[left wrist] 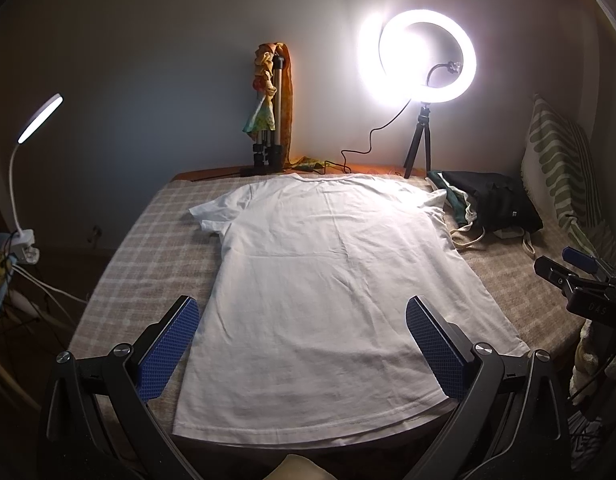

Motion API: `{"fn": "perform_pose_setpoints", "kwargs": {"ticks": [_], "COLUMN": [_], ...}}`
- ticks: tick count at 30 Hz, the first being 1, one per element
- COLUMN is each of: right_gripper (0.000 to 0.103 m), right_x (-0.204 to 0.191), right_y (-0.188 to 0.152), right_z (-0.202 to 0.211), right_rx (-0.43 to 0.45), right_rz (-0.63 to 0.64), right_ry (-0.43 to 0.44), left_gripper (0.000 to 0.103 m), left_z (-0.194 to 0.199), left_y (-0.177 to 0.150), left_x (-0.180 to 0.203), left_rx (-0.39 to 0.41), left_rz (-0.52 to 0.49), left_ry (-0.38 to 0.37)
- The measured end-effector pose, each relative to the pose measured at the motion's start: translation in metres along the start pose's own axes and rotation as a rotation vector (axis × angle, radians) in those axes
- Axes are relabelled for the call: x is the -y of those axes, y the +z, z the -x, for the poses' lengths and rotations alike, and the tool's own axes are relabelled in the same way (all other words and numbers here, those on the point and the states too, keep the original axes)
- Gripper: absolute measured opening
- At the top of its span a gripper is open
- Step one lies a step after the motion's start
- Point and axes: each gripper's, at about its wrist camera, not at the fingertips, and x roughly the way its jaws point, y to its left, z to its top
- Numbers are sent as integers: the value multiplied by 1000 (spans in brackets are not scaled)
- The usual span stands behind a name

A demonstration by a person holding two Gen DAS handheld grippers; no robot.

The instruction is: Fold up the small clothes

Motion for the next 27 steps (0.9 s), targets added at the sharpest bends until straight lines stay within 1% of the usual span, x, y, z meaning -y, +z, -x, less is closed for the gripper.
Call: {"fn": "perform_pose_setpoints", "kwargs": {"ticks": [27], "right_gripper": [103], "right_x": [-3], "right_y": [-2], "right_z": [-2], "right_rx": [-3], "right_rz": [4], "right_ry": [5], "left_gripper": [103], "left_z": [1], "left_y": [0], "left_x": [-1], "left_rx": [2], "left_rz": [-2], "left_ry": [1]}}
